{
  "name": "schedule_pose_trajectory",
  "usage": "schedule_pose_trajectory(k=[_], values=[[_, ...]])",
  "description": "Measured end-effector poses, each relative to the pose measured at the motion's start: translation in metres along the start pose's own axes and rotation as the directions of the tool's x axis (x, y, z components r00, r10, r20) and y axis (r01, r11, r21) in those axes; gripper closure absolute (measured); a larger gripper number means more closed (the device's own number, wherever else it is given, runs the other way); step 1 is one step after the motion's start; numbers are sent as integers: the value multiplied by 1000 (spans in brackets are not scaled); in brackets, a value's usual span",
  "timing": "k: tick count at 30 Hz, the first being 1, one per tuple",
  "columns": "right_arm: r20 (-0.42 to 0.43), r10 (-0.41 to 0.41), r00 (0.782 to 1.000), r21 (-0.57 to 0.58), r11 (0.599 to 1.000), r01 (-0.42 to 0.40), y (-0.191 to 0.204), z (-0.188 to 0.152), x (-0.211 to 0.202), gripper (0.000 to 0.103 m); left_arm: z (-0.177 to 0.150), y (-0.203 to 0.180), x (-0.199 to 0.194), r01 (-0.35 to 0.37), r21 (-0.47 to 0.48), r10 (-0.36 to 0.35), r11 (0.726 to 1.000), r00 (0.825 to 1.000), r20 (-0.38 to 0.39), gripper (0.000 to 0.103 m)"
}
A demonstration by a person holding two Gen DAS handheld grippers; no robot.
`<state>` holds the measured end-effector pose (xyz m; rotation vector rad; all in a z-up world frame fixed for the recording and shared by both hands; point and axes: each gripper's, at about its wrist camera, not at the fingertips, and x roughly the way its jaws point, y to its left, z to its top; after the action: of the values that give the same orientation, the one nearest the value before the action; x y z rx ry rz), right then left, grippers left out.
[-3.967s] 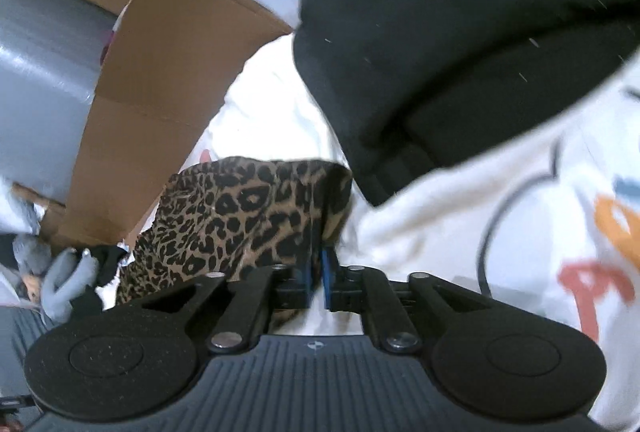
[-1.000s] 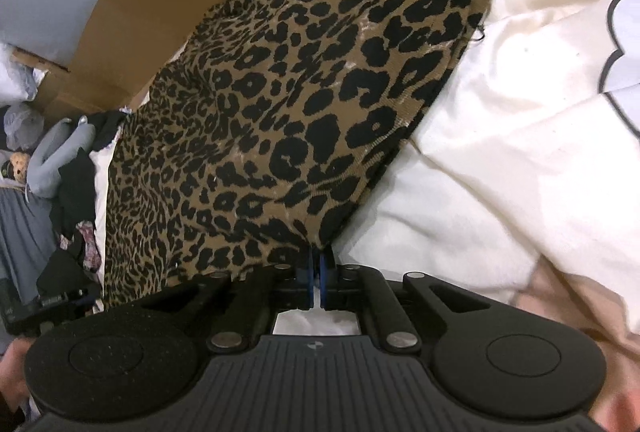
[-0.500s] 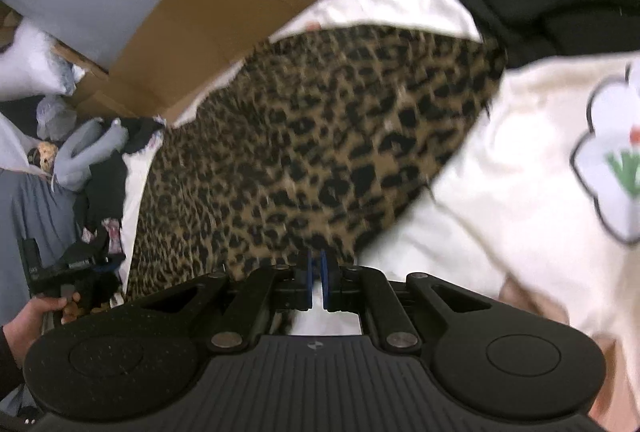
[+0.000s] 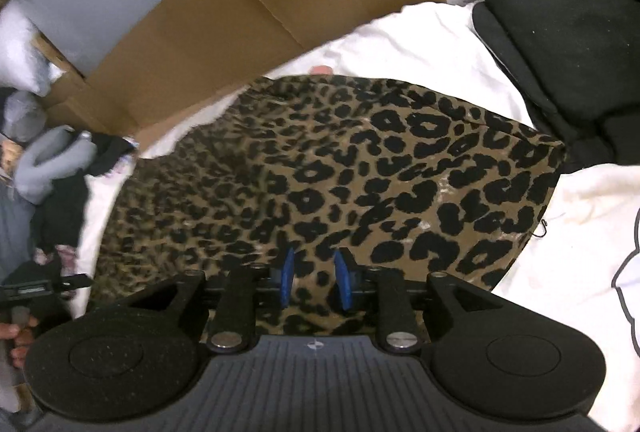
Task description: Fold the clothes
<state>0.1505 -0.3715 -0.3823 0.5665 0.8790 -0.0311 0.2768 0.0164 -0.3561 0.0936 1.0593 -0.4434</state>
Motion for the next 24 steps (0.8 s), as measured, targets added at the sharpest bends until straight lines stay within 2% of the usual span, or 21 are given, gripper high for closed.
schedule_pose_trajectory(k=[3, 5, 8, 11, 16, 21, 24], values=[[-48, -73, 996, -24, 997, 72, -4, -9, 15, 78, -5, 3, 11, -11, -5, 10, 1000, 999, -41, 37], [-85, -127, 988, -32, 992, 125, -11, -17, 24, 77, -10, 9, 18, -47, -7, 46, 999, 996, -79, 38], [-93, -132, 987, -20, 991, 130, -20, -22, 23, 77, -17, 19, 22, -105, -5, 104, 994, 988, -110, 40], [-93, -145, 985, -41, 989, 142, -20, -17, 17, 76, -19, 32, 16, -126, -24, 122, 992, 985, -119, 41], [-30, -104, 994, -74, 992, 102, -18, 1, 3, 75, -9, 42, -1, -127, -58, 124, 990, 990, -60, 41], [1, -94, 996, -137, 986, 93, -9, 21, 7, 69, 11, 41, -5, -105, -71, 104, 992, 994, -12, 41], [9, -105, 994, -164, 981, 105, -5, 28, 15, 69, 27, 42, -3, -85, -106, 88, 991, 996, 22, 48]])
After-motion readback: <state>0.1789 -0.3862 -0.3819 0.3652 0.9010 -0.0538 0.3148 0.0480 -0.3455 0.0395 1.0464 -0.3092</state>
